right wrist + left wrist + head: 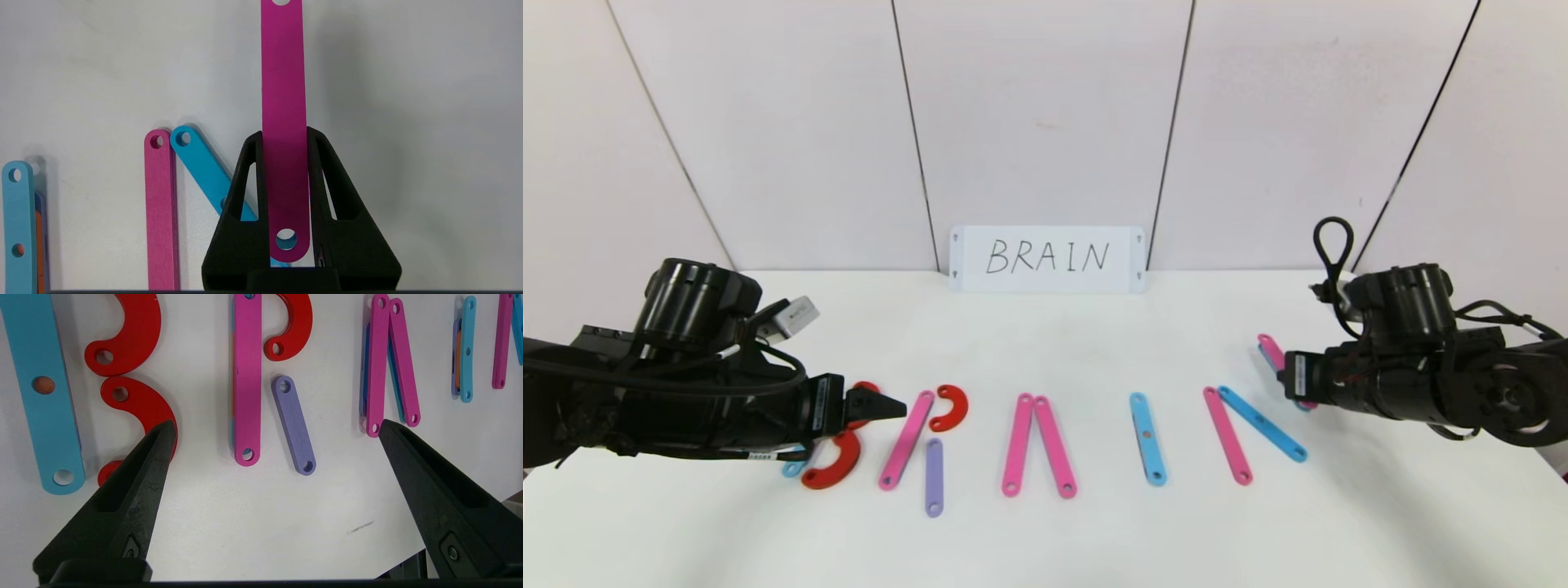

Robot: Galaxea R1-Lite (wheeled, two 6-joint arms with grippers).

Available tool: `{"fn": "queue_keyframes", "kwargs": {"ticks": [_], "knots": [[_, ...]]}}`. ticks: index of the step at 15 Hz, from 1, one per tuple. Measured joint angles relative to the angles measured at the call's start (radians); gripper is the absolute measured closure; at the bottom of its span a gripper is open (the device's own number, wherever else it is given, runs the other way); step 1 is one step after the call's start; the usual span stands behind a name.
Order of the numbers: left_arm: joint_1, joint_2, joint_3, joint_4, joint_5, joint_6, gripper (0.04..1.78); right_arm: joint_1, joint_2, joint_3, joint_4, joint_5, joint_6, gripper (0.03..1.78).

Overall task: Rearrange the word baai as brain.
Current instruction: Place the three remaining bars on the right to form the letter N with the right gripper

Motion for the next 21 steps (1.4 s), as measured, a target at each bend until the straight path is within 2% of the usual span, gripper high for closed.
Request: {"fn": "queue_keyframes", "kwargs": {"ticks": [3, 7, 11, 21], "knots": [[0.000, 0.000, 0.000, -0.001, 0.000, 0.000, 0.08, 0.000, 0.017, 0.038, -0.075, -0.001, -0.010, 1.51], [0.000, 0.000, 0.000, -0.001, 0.000, 0.000, 0.08, 0.005, 0.052, 0.056, -0.084, -0.005, -0.013, 1.51], [0.001, 0.000, 0.000, -0.001, 0.000, 0.000, 0.08, 0.015, 0.089, 0.079, -0.162, -0.008, -0.024, 1.51], [0.000, 0.000, 0.001, 0.001, 0.000, 0.000, 0.08, 0.026, 0.081, 0.142, -0.181, -0.011, -0.028, 1.51]]}}
